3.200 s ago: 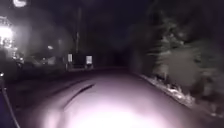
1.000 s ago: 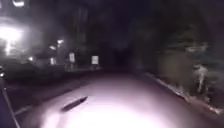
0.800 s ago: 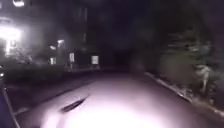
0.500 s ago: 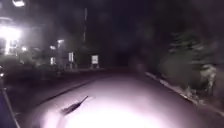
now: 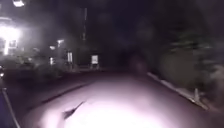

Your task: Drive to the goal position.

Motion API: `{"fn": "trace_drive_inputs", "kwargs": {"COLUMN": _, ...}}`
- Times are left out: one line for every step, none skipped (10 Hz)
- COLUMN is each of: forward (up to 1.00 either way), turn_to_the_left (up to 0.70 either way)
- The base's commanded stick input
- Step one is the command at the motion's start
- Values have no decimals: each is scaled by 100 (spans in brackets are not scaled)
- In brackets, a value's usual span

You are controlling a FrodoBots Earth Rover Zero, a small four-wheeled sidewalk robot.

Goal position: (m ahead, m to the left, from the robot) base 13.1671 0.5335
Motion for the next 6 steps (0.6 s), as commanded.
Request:
{"fn": "trace_drive_inputs", "kwargs": {"forward": 50, "turn_to_the_left": 0}}
{"fn": "trace_drive_inputs", "kwargs": {"forward": 50, "turn_to_the_left": 0}}
{"fn": "trace_drive_inputs", "kwargs": {"forward": 50, "turn_to_the_left": 0}}
{"fn": "trace_drive_inputs", "kwargs": {"forward": 50, "turn_to_the_left": 0}}
{"fn": "trace_drive_inputs", "kwargs": {"forward": 50, "turn_to_the_left": 0}}
{"fn": "trace_drive_inputs", "kwargs": {"forward": 50, "turn_to_the_left": 0}}
